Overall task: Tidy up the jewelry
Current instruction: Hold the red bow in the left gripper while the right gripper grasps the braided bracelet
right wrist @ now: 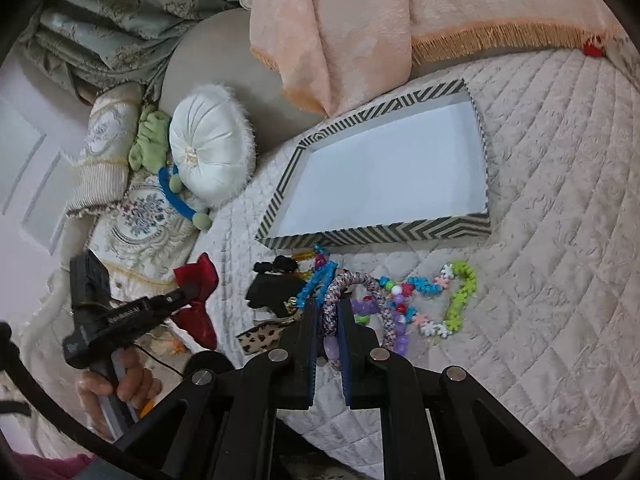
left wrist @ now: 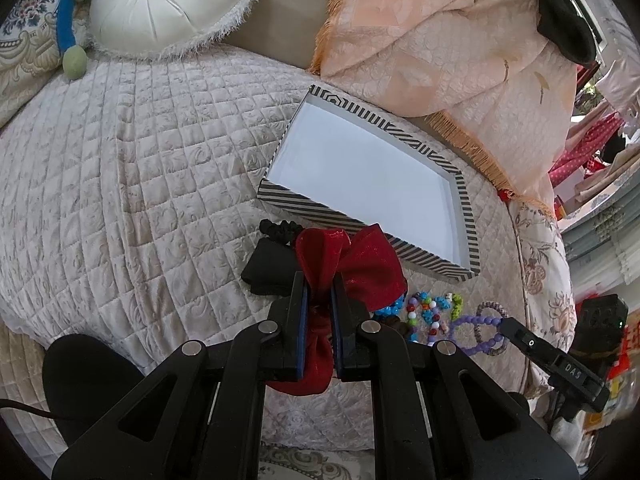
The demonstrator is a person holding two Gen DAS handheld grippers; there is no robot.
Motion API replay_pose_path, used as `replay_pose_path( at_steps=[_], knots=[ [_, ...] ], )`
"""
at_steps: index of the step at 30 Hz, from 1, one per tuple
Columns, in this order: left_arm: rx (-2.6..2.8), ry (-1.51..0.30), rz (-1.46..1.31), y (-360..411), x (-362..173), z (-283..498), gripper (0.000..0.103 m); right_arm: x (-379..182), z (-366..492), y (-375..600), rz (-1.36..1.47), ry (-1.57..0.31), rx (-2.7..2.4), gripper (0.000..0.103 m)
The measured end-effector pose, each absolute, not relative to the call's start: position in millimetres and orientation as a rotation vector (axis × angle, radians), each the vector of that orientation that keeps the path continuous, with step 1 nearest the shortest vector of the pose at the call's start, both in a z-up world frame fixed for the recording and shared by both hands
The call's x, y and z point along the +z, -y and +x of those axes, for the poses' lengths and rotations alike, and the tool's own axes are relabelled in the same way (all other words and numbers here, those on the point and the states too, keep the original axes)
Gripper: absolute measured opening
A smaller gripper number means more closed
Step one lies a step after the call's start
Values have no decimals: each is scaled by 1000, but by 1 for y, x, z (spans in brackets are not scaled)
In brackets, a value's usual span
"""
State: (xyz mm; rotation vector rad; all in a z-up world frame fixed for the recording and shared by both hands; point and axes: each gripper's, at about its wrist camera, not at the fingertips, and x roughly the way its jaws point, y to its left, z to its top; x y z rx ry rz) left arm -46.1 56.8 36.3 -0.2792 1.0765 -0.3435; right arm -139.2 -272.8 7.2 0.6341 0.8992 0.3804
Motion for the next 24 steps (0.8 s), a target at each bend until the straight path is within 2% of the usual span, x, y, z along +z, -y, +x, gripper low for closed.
replay_pose_path(
  at_steps=[5, 13, 24],
  knots=[
    [-337, -1078, -280, -58, 34, -46, 9, 0, -140, 279, 668, -915, 359, 8],
    [-341, -1077, -271, -57, 33, -48, 8, 3, -139, 267, 482, -949, 299, 8],
    [-339, -1076, -275, -57, 33, -47, 9, -49, -143, 261, 370, -1118, 213, 14]
  ],
)
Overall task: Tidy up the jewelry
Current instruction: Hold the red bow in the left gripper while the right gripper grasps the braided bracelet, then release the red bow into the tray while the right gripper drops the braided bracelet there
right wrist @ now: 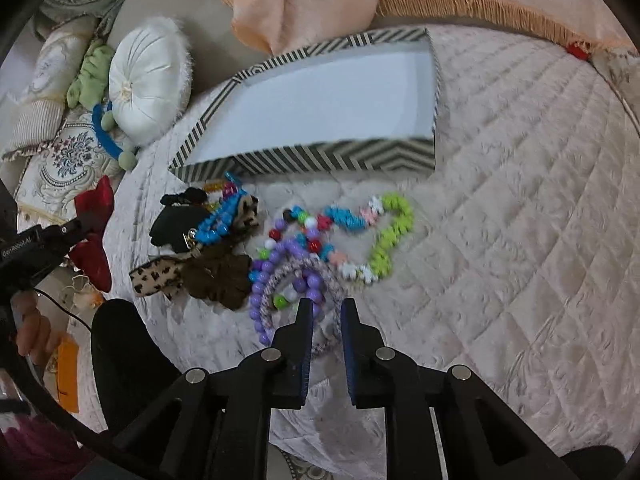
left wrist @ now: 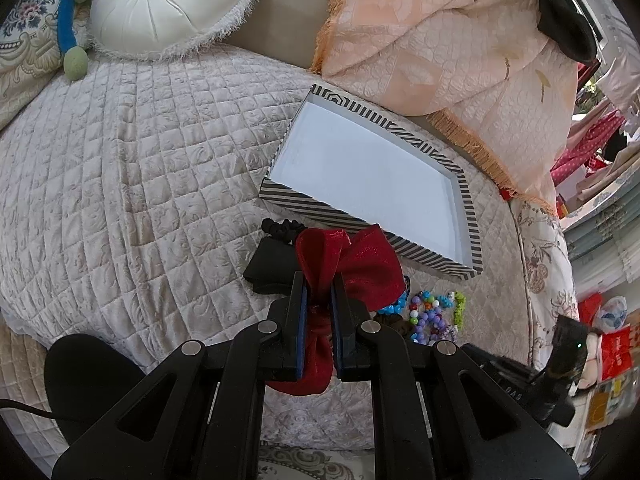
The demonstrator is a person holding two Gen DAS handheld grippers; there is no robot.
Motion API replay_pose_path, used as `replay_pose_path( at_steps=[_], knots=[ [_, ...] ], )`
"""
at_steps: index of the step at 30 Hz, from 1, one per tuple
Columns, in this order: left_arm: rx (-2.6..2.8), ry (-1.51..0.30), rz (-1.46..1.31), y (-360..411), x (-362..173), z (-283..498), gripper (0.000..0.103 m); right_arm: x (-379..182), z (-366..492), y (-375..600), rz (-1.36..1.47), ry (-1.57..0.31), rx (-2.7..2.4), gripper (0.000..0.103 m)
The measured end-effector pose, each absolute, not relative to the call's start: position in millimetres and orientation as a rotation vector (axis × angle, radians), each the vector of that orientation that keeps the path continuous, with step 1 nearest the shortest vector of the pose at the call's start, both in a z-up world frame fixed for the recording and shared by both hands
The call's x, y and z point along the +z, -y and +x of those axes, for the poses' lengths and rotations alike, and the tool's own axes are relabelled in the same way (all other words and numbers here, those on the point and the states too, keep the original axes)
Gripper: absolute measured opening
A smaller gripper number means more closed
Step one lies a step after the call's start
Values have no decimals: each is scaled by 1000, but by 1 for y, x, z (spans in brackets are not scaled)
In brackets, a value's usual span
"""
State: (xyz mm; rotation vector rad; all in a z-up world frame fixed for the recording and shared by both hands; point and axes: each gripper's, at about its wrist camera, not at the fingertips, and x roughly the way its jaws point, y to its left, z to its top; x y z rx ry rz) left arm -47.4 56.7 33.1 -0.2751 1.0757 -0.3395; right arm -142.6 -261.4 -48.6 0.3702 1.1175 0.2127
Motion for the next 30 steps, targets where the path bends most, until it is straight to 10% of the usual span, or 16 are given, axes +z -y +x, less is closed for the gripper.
replay_pose_path(
  at_steps=[30],
  knots=[
    [-351, -1057, -265, -53, 50, -40, 9, -21, -145, 269, 310, -953, 227, 7]
  ],
)
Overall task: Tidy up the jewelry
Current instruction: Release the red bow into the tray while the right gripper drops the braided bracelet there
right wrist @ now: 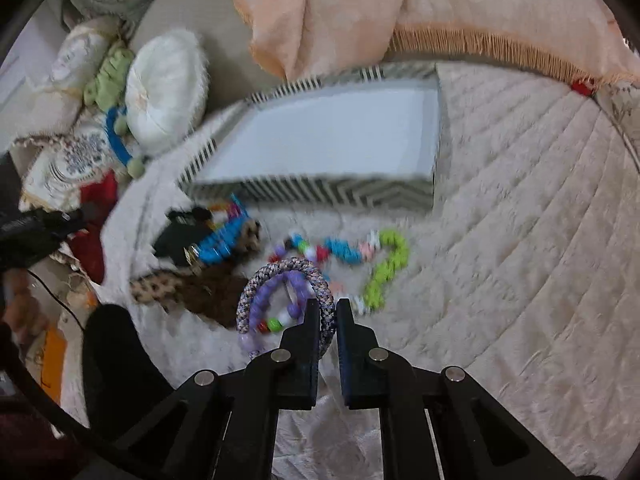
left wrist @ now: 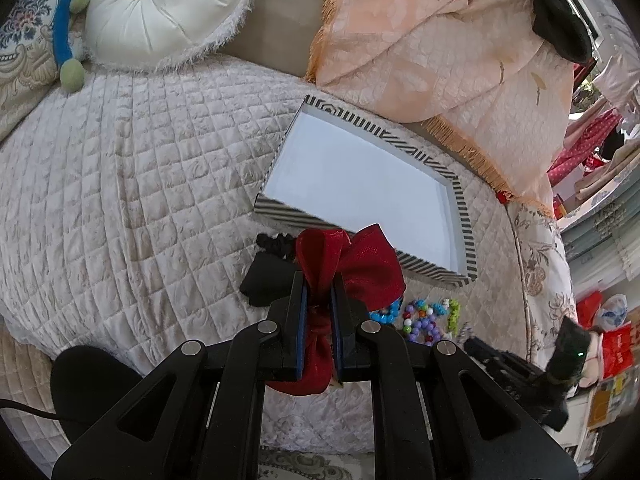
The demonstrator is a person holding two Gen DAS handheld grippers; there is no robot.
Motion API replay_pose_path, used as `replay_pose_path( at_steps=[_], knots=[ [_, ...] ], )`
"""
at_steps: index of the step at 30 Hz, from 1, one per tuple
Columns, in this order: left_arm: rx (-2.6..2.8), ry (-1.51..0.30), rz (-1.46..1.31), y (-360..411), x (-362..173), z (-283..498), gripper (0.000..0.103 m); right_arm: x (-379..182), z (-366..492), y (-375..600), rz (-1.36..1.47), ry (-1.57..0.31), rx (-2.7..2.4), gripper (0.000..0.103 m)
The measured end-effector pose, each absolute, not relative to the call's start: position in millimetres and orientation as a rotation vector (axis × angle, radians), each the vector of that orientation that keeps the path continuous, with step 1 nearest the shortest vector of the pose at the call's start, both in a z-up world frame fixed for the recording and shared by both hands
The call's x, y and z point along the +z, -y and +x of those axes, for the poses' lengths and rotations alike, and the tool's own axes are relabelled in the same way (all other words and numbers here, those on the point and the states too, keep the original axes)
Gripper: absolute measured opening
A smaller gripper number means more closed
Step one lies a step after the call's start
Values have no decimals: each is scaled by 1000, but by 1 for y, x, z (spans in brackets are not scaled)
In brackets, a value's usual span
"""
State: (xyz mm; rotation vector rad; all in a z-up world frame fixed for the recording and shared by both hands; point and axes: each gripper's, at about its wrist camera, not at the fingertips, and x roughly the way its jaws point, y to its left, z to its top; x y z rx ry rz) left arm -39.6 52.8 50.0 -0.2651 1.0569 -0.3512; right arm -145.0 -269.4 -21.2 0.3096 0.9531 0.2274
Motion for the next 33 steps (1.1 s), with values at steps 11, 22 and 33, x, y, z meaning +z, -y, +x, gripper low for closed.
replay_pose_path(
  at_steps=[11, 22, 33],
  knots=[
    [-369, -999, -202, -24, 79, 3, 8, 27, -95, 272, 269, -886, 218, 7],
    [-354, -1036, -132, 17, 51, 68, 9, -2, -31, 287, 235, -963, 141, 7],
    [-325, -1126, -109, 36, -9, 117, 9, -45, 13, 292, 191, -1045, 71, 7]
  ],
)
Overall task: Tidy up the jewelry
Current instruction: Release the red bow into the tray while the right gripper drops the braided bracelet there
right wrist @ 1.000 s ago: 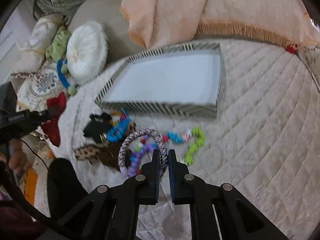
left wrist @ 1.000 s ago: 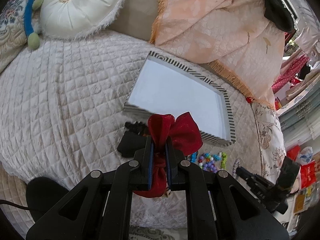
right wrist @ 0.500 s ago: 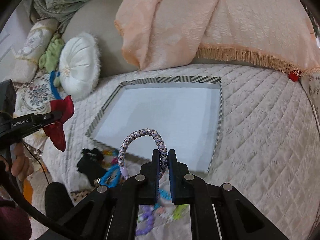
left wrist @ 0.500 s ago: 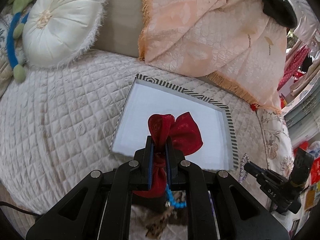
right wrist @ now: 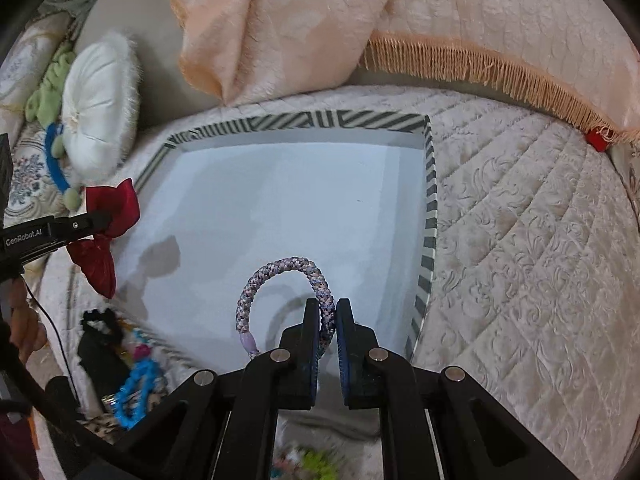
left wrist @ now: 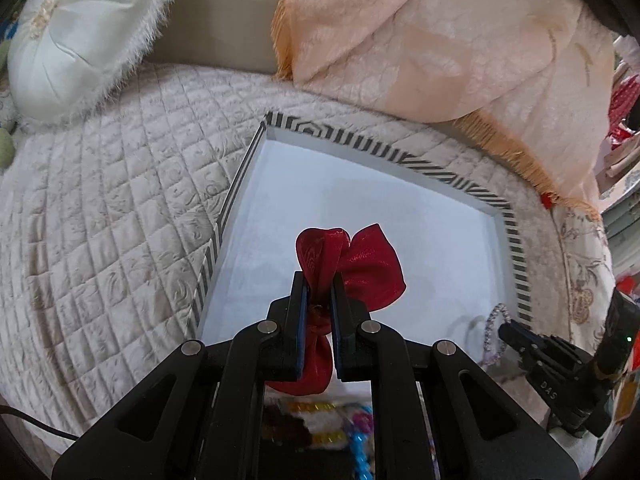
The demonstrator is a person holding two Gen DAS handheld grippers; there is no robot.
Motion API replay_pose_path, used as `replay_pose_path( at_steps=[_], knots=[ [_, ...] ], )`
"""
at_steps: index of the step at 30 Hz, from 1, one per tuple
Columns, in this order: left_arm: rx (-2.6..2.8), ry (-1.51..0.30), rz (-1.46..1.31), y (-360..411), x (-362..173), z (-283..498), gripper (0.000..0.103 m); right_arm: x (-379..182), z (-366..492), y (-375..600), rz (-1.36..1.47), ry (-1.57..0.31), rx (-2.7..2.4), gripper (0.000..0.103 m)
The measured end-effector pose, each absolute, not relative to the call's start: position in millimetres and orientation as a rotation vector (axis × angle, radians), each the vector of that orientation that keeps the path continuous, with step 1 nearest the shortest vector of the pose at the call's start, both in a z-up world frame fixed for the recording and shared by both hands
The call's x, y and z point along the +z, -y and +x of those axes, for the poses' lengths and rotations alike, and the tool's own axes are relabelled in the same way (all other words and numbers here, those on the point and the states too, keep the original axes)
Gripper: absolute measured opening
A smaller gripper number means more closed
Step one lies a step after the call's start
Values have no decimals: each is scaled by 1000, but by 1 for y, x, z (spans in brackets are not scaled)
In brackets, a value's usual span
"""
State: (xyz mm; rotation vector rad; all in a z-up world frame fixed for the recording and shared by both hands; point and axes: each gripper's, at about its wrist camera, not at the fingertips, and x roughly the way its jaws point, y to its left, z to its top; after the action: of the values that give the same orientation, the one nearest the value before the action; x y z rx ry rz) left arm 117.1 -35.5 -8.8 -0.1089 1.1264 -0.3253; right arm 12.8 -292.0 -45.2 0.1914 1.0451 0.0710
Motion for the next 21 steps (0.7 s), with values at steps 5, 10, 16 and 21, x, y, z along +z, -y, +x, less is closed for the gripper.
replay_pose_path(
  at_steps=[5, 10, 16, 21],
  knots=[
    [-324, -1149, -105, 37, -27, 129, 9, -52, 17, 294, 194, -1046, 62, 7],
    [-323, -1139, -109, 36, -30, 131, 28, -52, 15, 300, 251, -1023, 76, 11],
    [-339, -1108, -141, 26, -11, 119, 46, -36, -1, 301, 305, -953, 95, 47],
    [-320, -1063, -105, 17, 9, 92, 46, -18, -26, 296, 295, -916, 88, 47]
  ],
)
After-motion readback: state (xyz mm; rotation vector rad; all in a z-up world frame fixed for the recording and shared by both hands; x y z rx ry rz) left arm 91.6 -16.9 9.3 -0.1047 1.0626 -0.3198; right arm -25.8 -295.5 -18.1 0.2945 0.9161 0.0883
